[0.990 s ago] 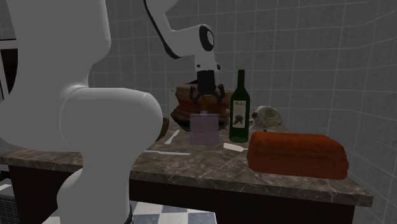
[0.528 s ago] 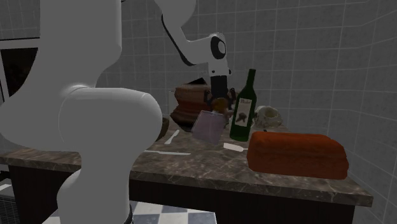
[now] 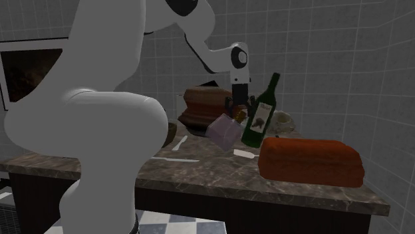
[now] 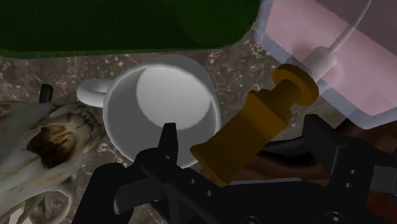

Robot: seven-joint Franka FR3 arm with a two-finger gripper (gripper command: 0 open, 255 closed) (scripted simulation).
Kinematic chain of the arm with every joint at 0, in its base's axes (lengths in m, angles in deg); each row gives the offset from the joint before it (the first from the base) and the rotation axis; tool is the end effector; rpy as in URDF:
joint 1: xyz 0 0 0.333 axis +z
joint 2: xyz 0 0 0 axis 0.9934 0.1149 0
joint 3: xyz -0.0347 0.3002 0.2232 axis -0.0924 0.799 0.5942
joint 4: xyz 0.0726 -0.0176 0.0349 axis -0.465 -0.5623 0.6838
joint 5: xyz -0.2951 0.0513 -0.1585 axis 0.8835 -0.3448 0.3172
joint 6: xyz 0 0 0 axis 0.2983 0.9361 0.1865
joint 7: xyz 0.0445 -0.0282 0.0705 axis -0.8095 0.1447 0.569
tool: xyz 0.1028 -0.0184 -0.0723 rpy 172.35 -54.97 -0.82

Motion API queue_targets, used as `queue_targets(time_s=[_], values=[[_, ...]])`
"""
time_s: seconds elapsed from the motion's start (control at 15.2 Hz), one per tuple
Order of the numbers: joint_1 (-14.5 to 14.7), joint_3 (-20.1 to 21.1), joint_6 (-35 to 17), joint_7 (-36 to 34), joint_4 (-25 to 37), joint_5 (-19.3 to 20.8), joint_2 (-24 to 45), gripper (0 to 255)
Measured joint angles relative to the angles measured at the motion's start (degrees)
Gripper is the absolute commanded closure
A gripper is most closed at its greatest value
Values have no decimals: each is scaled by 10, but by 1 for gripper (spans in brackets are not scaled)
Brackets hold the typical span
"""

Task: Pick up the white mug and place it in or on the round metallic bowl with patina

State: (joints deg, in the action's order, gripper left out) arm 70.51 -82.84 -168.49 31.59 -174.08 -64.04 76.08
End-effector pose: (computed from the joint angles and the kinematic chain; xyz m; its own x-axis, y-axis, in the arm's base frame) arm 0.5293 -0.3446 0.4644 0.9793 0.1981 -0.0418 0.1997 -0.9791 0.0374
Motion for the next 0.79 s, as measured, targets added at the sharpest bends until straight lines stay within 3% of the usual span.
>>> queue_targets(time_s=[0.46, 0.79], values=[[-13, 6, -60, 12, -9, -12, 2, 0], [-20, 9, -66, 14, -12, -10, 5, 0]])
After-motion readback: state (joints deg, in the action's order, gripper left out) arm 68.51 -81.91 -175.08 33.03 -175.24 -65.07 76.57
